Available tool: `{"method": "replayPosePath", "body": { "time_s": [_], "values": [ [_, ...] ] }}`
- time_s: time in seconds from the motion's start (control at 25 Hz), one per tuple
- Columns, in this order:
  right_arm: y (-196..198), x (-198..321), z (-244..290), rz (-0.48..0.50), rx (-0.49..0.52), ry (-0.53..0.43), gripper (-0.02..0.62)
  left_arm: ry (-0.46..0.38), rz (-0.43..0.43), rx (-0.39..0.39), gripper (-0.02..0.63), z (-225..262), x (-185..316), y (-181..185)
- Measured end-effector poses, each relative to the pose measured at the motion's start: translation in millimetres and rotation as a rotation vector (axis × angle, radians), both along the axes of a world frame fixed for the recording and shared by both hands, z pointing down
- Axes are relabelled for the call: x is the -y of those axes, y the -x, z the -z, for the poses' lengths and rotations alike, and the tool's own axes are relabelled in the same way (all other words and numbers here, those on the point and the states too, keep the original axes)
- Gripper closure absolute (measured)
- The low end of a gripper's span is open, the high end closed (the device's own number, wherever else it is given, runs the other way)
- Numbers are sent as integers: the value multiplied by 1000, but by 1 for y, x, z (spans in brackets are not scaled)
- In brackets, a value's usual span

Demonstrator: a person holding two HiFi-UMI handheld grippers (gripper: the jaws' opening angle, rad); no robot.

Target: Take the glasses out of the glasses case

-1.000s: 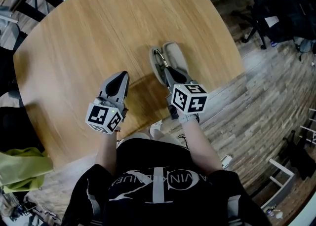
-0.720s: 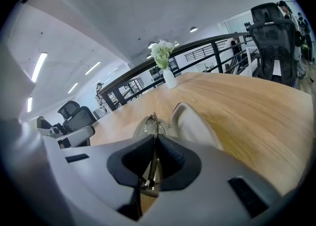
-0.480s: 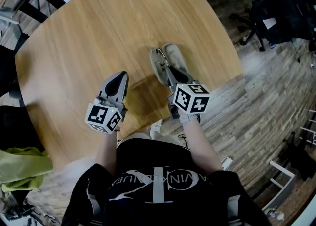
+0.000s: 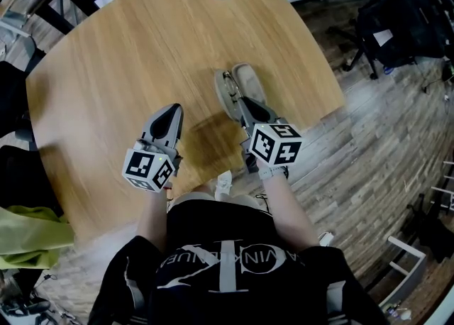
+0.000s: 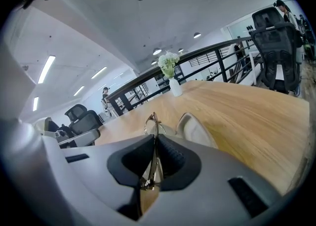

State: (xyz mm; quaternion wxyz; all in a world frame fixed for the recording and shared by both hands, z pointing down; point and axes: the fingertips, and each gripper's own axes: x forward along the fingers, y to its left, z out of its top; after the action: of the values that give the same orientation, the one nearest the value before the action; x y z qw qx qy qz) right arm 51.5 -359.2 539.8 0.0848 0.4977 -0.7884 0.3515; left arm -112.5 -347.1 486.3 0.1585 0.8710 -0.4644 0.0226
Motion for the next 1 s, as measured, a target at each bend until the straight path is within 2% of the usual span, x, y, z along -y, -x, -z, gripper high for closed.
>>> {"method": "replayPosePath", "body": {
  "time_s": [1.0],
  "values": [
    [-9, -31, 55, 19, 29, -115, 554, -86, 42, 12, 591, 42, -31, 4]
  ]
}}
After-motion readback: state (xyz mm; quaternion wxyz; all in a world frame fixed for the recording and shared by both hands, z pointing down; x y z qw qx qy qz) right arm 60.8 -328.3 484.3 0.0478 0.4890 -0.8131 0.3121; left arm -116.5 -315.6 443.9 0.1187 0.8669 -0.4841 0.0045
